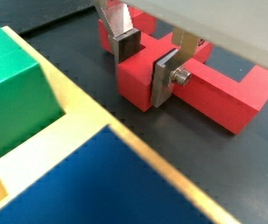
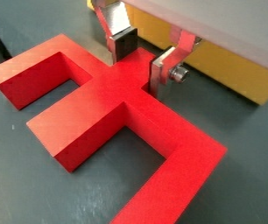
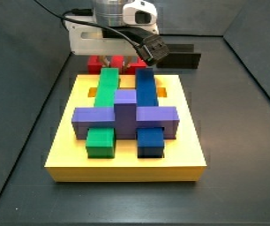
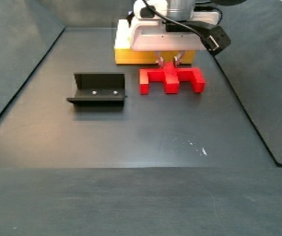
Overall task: Pick up the red object. Move up. Place the red object on the fixture. Regrasp the red object. Move to above the board. Insert the red object.
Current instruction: Pick up the red object, then move up, then place the red object on the fixture.
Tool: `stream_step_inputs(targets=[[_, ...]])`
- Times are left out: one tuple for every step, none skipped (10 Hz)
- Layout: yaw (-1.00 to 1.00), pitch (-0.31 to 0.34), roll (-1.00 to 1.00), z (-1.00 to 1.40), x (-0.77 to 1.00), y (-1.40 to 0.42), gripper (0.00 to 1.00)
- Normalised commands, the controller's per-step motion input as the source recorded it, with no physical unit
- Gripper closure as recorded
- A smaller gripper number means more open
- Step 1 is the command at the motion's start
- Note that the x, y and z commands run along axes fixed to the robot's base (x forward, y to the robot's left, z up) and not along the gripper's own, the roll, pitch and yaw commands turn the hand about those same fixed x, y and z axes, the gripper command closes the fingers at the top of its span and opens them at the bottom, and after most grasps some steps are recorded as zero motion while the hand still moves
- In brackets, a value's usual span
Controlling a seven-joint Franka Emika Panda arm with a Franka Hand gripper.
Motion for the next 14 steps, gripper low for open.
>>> stream_step_inputs(targets=[[0.0,0.0,0.0,0.0,0.0,0.0,1.0],[0.0,0.0,0.0,0.0,0.0,0.0,1.0],[0.0,0.0,0.0,0.83,0.0,0.0,1.0],[0.02,0.048,0.01,0.78,0.01,0.03,1.0],[0.02,0.09,0.0,0.64,-0.01,0.02,1.0],[0.01,0.09,-0.05,0.27,0.03,0.01,1.0],[0.0,0.0,0.0,0.0,0.0,0.02,1.0],[0.0,0.177,-0.41,0.0,0.4,0.48,1.0],[0.0,0.314,-0.71,0.16,0.67,0.43,1.0],[0.0,0.231,-0.87,0.17,0.7,0.32,1.0],[0.0,0.169,-0.92,0.19,0.71,0.27,1.0],[0.0,0.103,-0.96,0.22,0.74,0.22,1.0],[0.0,0.054,-1.0,0.28,0.7,0.17,1.0],[0.0,0.04,-1.0,0.31,0.69,0.16,1.0]])
